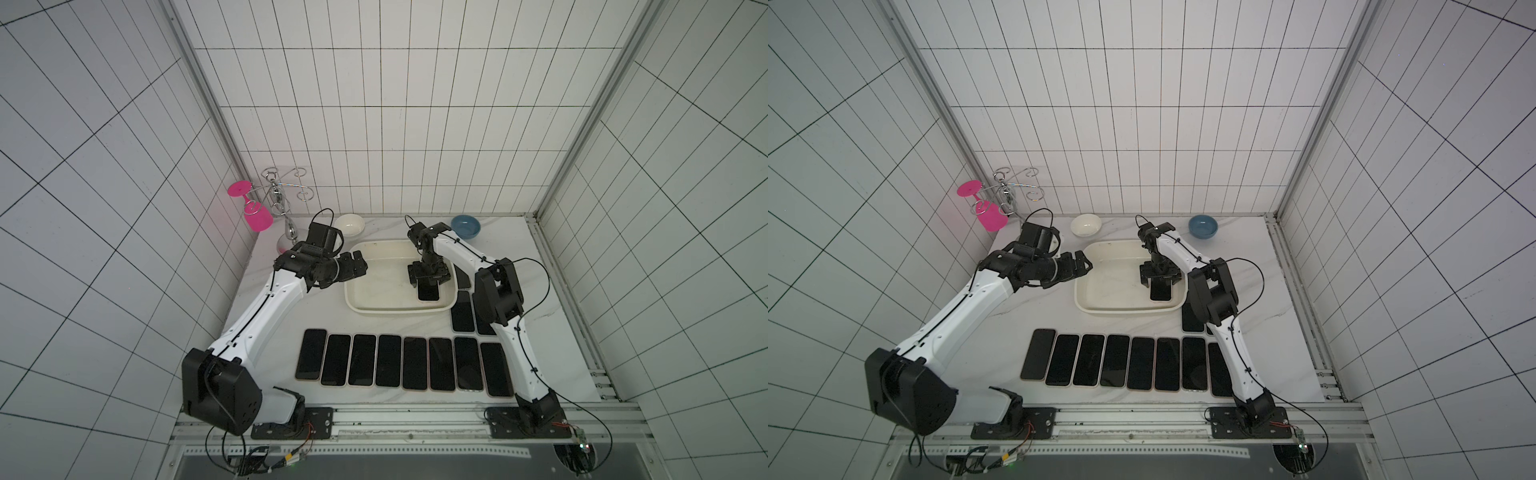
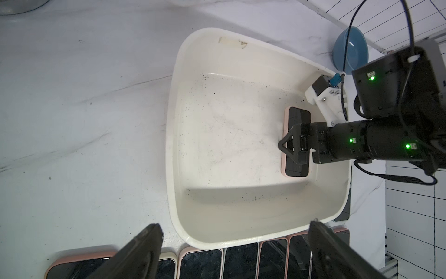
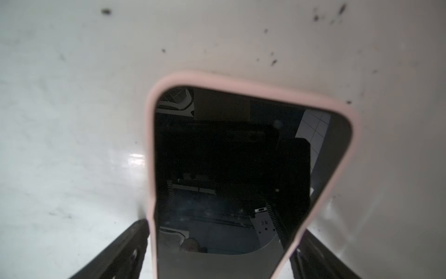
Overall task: Take the phone out of the storage box
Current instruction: Pick up the phone from the storage box.
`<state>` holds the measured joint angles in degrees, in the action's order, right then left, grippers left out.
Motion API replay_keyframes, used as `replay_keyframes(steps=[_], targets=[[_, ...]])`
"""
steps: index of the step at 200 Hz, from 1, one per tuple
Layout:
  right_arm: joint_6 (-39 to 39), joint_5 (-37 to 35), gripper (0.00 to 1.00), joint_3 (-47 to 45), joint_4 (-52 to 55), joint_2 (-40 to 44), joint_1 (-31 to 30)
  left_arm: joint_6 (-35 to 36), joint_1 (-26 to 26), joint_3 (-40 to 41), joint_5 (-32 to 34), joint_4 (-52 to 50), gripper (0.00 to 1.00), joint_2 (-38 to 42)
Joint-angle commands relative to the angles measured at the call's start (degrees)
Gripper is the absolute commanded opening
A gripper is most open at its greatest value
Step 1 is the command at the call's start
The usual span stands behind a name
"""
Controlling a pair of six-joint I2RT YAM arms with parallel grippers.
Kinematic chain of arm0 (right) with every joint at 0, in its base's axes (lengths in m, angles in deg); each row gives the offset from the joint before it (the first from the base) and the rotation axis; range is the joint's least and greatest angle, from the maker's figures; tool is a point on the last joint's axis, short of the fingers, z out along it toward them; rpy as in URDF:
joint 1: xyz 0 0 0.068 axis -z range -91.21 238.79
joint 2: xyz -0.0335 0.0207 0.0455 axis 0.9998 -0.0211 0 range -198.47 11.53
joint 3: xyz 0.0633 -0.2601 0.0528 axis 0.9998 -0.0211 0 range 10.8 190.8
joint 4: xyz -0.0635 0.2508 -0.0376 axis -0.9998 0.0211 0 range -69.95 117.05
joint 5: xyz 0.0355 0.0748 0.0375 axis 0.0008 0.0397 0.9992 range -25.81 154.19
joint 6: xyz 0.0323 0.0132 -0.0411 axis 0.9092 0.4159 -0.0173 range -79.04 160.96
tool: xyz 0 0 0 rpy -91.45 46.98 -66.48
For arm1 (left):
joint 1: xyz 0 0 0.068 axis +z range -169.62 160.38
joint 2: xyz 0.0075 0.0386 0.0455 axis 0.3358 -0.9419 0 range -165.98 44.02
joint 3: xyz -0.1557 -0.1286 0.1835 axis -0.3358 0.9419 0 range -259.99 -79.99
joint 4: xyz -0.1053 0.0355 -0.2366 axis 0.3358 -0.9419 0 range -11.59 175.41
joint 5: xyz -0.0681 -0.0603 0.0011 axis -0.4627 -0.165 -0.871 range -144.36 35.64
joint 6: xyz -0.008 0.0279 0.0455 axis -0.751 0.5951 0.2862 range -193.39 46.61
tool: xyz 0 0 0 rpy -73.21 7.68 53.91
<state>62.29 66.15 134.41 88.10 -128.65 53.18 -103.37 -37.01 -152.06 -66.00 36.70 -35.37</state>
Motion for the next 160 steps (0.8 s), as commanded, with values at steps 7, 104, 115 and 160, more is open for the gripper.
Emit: replay_keyframes(steps=[7,104,115,160], targets=[[-0.1,1.3,0.81,1.0,-0.4,-3.6,0.3,1.0,0.4,-0.2,-0.4,-0.2,0.98,-0.5],[-1.6,2.7,0.55,-3.0,-2.7,9.8,0.1,-2.3,0.5,8.6,-12.2,11.4,0.98,-1.7],[-1.7,3.3,0.55,-3.0,-2.6,11.3,0.2,-3.0,0.5,9.0,-14.0,12.7,0.98,-1.7],[-1.5,10.1,0.54,-0.7,-1.2,14.3,0.6,-9.3,-2.8,15.2,-24.6,27.3,0.98,-1.7]])
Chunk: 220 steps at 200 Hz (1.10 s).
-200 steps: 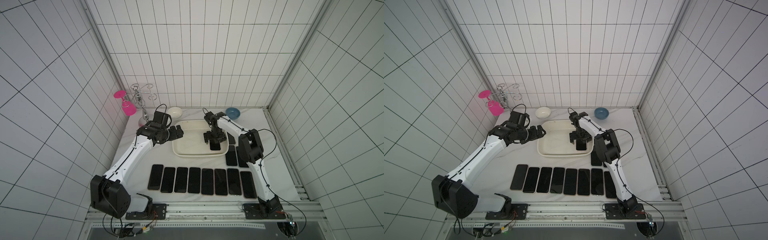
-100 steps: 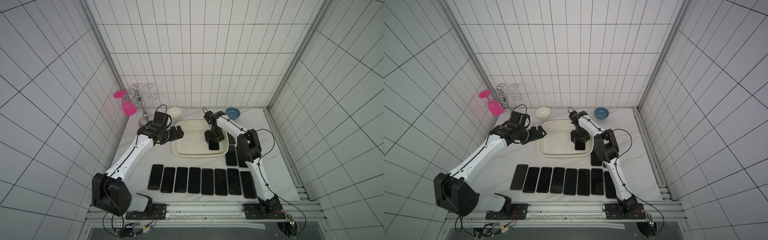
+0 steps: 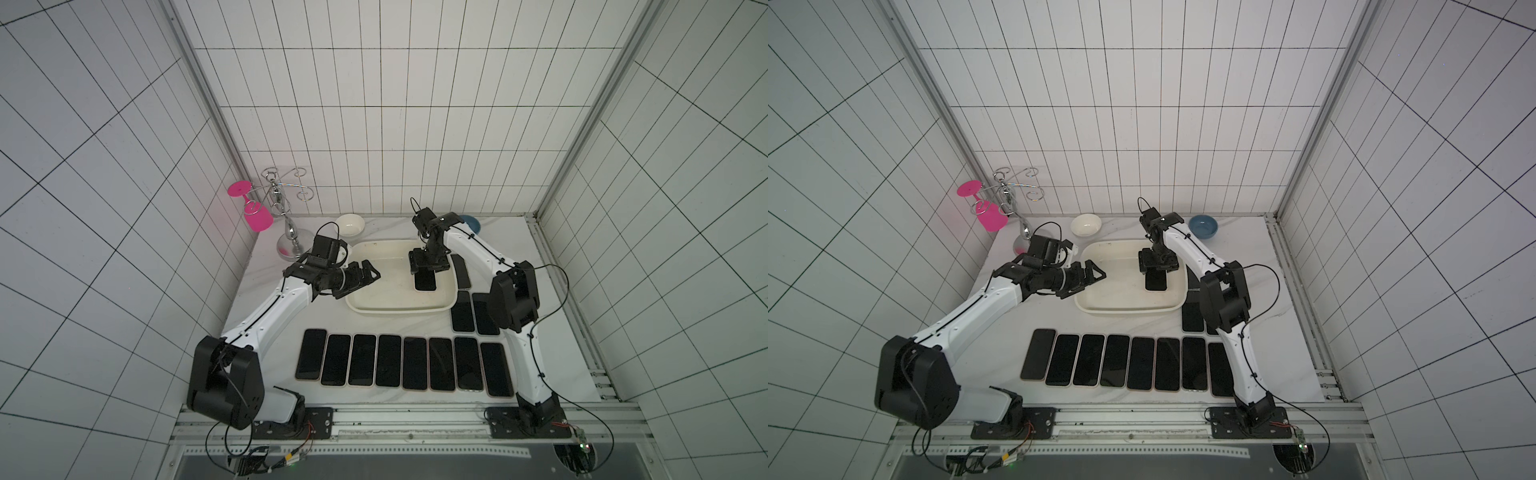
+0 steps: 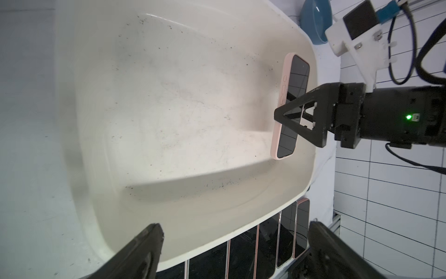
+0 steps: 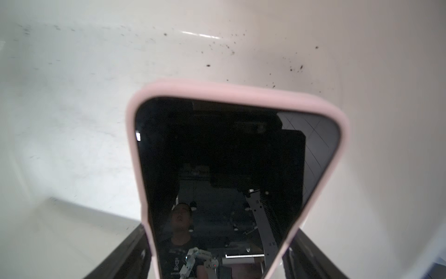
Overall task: Take the phone out of the storage box
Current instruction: Pick up the phone from the storage box.
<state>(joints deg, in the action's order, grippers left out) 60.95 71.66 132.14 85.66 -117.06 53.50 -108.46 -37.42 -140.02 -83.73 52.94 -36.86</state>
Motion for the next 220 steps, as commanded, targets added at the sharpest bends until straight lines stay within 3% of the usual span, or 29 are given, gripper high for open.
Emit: replay_keyframes(steps=[1,42,64,101,168,185,220], targets=[[-0.1,4.7,0.54,1.7,1.4,2.7,0.3,-4.3,-2.6,3.3,-7.0,11.3,0.98,-0.2],[-0.6,11.0,0.54,4.1,3.8,2.8,0.4,-8.6,-9.6,6.0,-6.8,21.9,0.98,-1.7],[-0.4,13.9,0.53,4.1,4.2,3.3,0.6,-8.6,-12.6,5.2,-3.6,22.6,0.97,-3.4],[0.2,19.1,0.53,3.7,4.1,4.1,1.3,-10.2,-13.5,4.3,-1.6,24.1,0.87,-7.4],[0.8,25.4,0.52,1.2,4.2,6.1,1.3,-7.6,-13.8,-2.3,2.3,19.4,0.80,-11.4],[0.7,25.4,0.52,0.6,4.3,6.6,1.3,-6.9,-13.8,-2.7,2.6,18.8,0.71,-11.6],[0.7,28.3,0.52,0.5,4.1,6.2,1.5,-5.2,-13.9,-2.8,3.4,17.0,0.40,-11.6]])
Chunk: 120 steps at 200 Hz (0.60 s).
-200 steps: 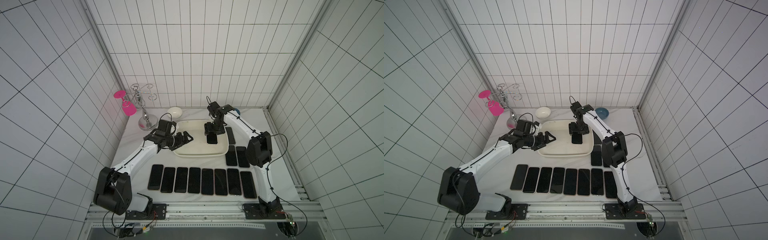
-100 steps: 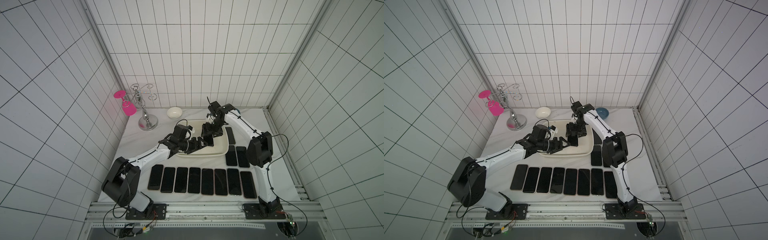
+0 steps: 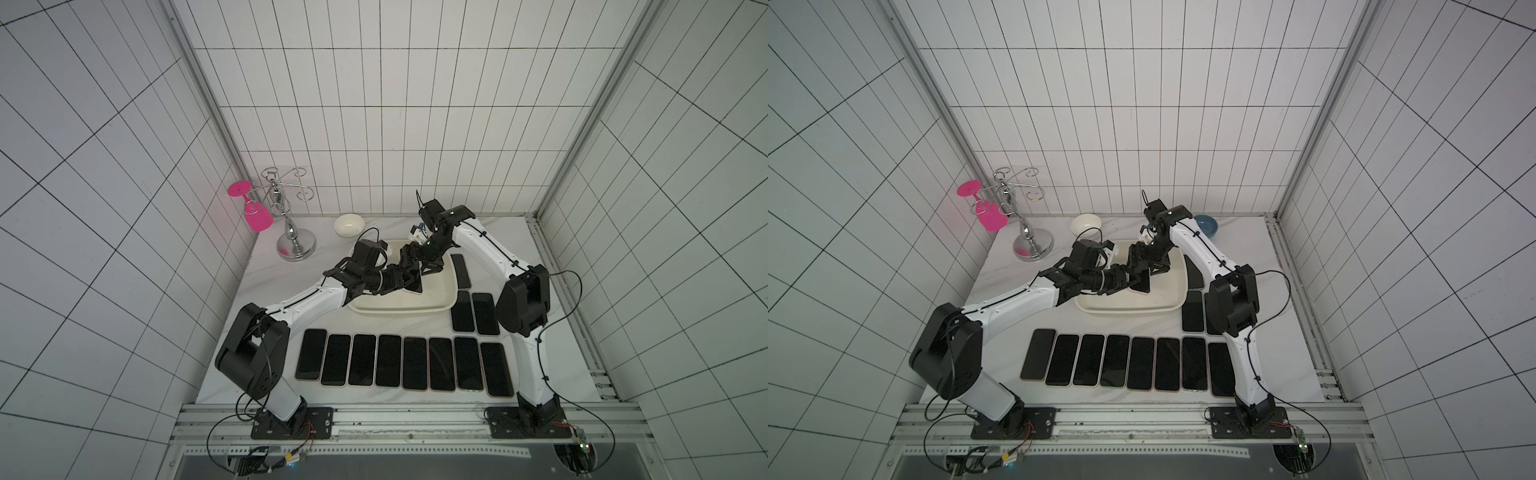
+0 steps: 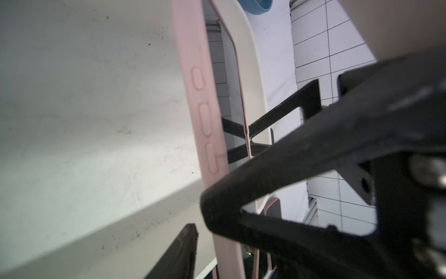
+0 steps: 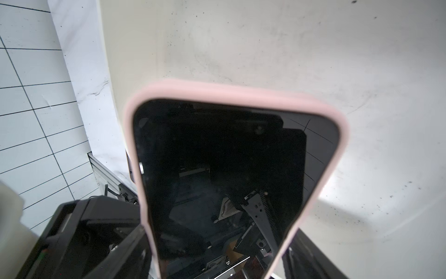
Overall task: Take the phone out of the storage box
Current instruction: Pick up the phone from the storage box, then place the phone at the center of the board.
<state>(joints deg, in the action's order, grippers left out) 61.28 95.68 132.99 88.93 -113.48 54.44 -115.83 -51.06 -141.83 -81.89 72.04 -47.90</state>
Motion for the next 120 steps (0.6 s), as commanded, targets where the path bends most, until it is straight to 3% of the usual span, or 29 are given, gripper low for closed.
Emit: replay_keyframes(steps=[1,48,69,73,75,120], targets=[[0.4,4.4,0.52,-0.3,0.8,2.5,0.6,2.3,-0.2,-1.0,1.6,-2.2,0.39,-0.5],[0.6,8.7,0.55,0.2,0.4,2.0,0.7,3.1,-0.1,-0.6,2.6,-2.8,0.19,0.2],[0.4,10.1,0.81,0.0,-0.1,2.3,1.2,3.0,0.1,-0.2,1.8,-2.6,0.12,1.3],[0.3,10.7,0.97,-0.1,-0.2,2.4,1.3,3.1,0.3,-0.1,1.3,-2.6,0.11,1.7],[0.2,11.0,1.00,-0.1,-0.4,2.4,1.5,3.1,0.4,-0.1,1.1,-2.6,0.10,1.9],[1.4,13.6,0.99,1.0,-1.9,4.5,6.5,5.8,3.4,1.0,-2.5,-8.8,0.05,11.0]])
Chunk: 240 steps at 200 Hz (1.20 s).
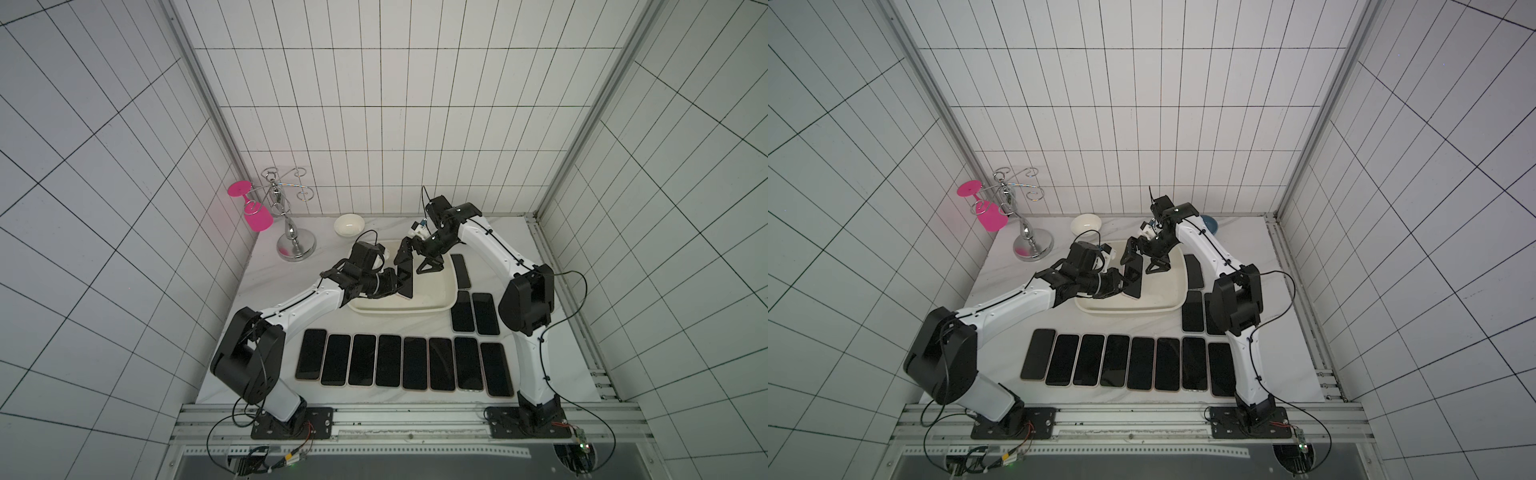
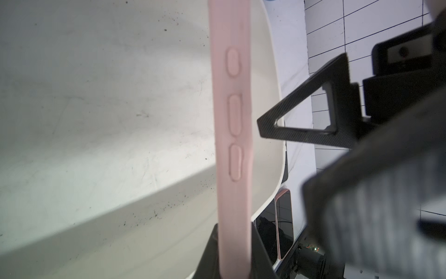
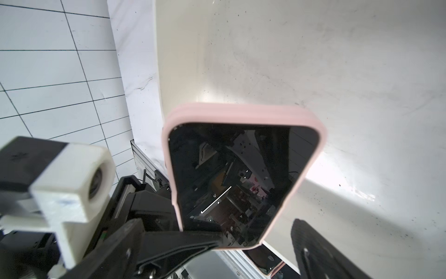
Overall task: Take the phone out of the storage box
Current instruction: Place the phone at the center of the board.
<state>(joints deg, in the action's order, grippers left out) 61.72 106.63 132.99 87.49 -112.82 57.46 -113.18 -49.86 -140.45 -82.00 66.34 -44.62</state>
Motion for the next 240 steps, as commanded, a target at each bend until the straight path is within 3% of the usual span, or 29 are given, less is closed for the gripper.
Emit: replay_keyframes(steps=[1,42,64,81,131,161,240], targets=[[1.0,2.6,0.99,1.0,-0.5,3.9,3.6,3.4,2.3,-0.4,-2.4,-3.5,0.05,8.0],[-1.0,2.6,0.99,-2.2,-0.2,9.0,7.0,13.8,13.9,-0.4,1.2,-24.6,0.04,23.6],[-2.7,2.4,0.99,-4.6,0.8,11.1,6.9,20.2,20.1,-2.3,13.9,-34.9,0.05,30.1],[-3.8,2.2,0.99,-7.9,0.7,12.9,6.8,23.3,26.0,-2.8,14.6,-38.1,0.04,31.6],[-6.5,1.2,0.99,-17.0,-0.5,17.6,6.7,26.2,28.2,-0.1,17.8,-34.5,0.08,22.1],[-7.1,1.8,0.99,-20.0,-1.4,19.6,6.7,27.0,28.3,-1.4,11.6,-32.5,0.09,14.6],[-8.7,3.4,0.99,-24.5,-2.9,19.4,6.6,30.6,29.0,-0.3,9.1,-33.1,0.10,4.4]])
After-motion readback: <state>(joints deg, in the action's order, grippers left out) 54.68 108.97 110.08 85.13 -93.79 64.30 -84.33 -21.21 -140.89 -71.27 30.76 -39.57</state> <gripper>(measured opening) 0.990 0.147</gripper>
